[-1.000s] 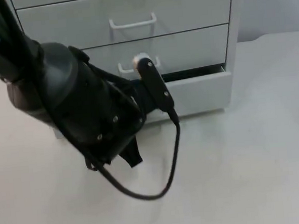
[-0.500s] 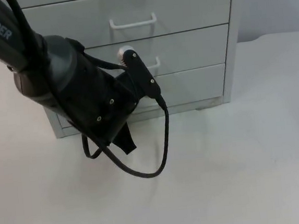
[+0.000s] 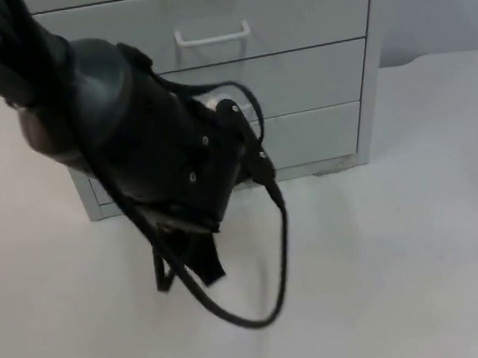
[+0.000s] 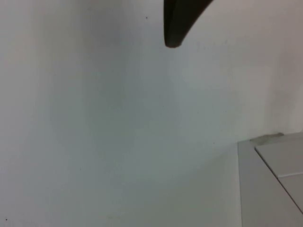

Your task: Open the drawer with the left hand, place the block into the drawer with the right hand, then close the drawer with the left hand.

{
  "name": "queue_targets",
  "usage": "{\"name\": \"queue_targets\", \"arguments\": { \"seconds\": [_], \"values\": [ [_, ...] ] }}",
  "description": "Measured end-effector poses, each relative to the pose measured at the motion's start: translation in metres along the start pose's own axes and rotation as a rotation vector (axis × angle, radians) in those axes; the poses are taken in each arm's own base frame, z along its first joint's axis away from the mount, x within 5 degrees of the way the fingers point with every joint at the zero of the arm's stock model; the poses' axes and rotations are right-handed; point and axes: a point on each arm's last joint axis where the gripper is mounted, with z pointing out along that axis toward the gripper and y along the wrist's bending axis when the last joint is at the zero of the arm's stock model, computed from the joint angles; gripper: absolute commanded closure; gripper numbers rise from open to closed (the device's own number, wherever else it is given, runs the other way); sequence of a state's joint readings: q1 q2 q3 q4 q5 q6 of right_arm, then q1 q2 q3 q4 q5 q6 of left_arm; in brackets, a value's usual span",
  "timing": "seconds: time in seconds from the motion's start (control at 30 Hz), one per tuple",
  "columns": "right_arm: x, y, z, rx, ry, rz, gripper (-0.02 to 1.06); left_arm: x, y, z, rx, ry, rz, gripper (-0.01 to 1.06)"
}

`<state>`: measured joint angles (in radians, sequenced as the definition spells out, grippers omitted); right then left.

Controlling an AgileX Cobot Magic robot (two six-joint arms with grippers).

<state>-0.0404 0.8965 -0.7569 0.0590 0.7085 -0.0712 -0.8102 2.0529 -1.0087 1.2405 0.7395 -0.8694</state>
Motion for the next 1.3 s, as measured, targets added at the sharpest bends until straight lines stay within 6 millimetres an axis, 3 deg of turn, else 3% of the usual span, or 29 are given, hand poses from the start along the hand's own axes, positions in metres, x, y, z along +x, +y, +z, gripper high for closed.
{"name": "queue_targets", "arguments": {
  "seconds": [0.23,0.4,0.6,0.77,0.87,0.9,1.03,1.07,1.2,1.3],
  "values": [
    [0.0,0.0,0.0,0.0,0.0,0.0,-0.01,0.01,-0.016,-0.073,0.347,-0.034,-0.049,1.05],
    [0.0,0.0,0.0,0.0,0.0,0.0,-0.01,0.013,-0.015,-0.098,0.522,-0.055,-0.068,1.05],
    [0.0,0.0,0.0,0.0,0.0,0.0,-0.01,0.014,-0.002,-0.108,0.565,-0.085,-0.123,1.05],
    [0.0,0.0,0.0,0.0,0.002,0.0,-0.01,0.019,0.025,-0.109,0.557,-0.104,-0.226,1.05],
    [0.0,0.0,0.0,0.0,0.002,0.0,-0.01,0.032,0.062,-0.112,0.534,-0.109,-0.361,1.05],
    [0.0,0.0,0.0,0.0,0.002,0.0,-0.01,0.032,0.062,-0.112,0.534,-0.109,-0.361,1.05],
    [0.001,0.0,0.0,-0.001,0.006,0.0,-0.01,0.06,0.108,-0.121,0.475,-0.102,-0.508,1.05],
    [0.001,0.0,0.0,-0.001,0.006,0.0,-0.01,0.06,0.108,-0.121,0.475,-0.102,-0.508,1.05],
    [0.001,0.0,0.0,-0.001,0.006,0.0,-0.01,0.088,0.147,-0.135,0.401,-0.145,-0.65,1.05],
    [0.001,0.0,0.0,-0.001,0.006,0.0,-0.01,0.103,0.163,-0.143,0.36,-0.16,-0.714,1.05]
  ]
}}
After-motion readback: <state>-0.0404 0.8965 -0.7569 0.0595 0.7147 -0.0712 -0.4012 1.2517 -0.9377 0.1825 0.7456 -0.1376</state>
